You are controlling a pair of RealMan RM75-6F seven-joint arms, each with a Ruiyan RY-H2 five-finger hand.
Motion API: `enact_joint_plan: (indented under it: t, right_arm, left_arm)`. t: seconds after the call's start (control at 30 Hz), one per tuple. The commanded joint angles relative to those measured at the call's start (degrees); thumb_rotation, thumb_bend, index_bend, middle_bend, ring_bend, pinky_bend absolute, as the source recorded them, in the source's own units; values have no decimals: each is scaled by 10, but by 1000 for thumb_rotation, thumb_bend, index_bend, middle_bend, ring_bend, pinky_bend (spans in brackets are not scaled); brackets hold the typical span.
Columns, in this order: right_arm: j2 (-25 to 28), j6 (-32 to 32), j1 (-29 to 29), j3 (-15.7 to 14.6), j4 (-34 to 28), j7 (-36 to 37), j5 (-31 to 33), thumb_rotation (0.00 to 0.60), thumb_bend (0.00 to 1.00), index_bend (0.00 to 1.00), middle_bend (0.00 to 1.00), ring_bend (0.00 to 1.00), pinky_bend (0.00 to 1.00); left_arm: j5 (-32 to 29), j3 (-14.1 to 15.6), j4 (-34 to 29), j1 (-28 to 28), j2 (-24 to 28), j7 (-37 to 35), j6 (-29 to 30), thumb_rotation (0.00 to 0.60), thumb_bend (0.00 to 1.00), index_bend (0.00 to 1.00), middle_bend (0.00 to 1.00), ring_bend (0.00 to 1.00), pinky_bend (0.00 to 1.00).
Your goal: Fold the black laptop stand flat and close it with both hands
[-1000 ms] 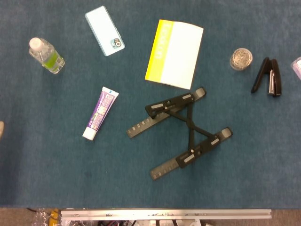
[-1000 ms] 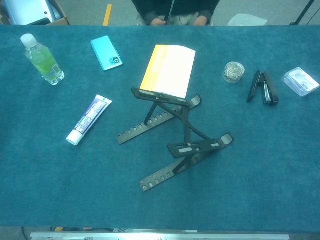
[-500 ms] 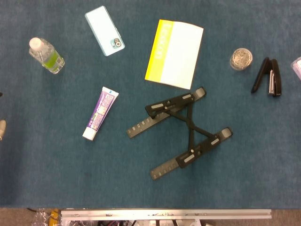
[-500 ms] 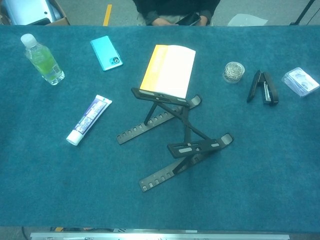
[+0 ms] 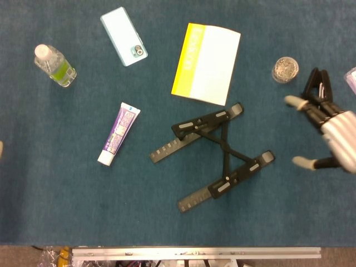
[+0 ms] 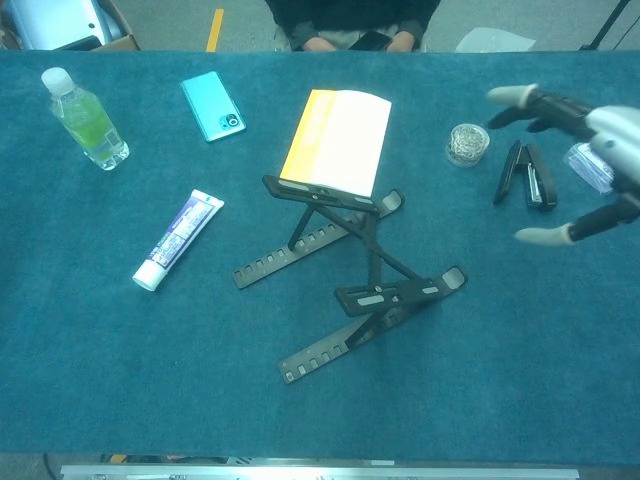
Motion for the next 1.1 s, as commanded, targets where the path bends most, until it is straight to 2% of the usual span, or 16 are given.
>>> enact_joint_plan:
  t: [0.03,0.63,1.1]
  right_arm:
    - [-16,-26,18,-5,-17,-7,-7,600,0,20,160,46,137]
    - [-93,-96,86,-31,-34,-21,-36,600,0,0,122,26,111]
    - [-173,-98,103,-27,17,-86,-30,600,0,0,122,26,111]
  left_arm:
    - [-2,0,-2,0,3,0,-2,600,325,223,205,188,181]
    - [-15,6,12,8,6,-16,-5,600,325,217,192,186,181]
    - [-14,7,25,5,1,-28,-14,600,324,216,189,186,181]
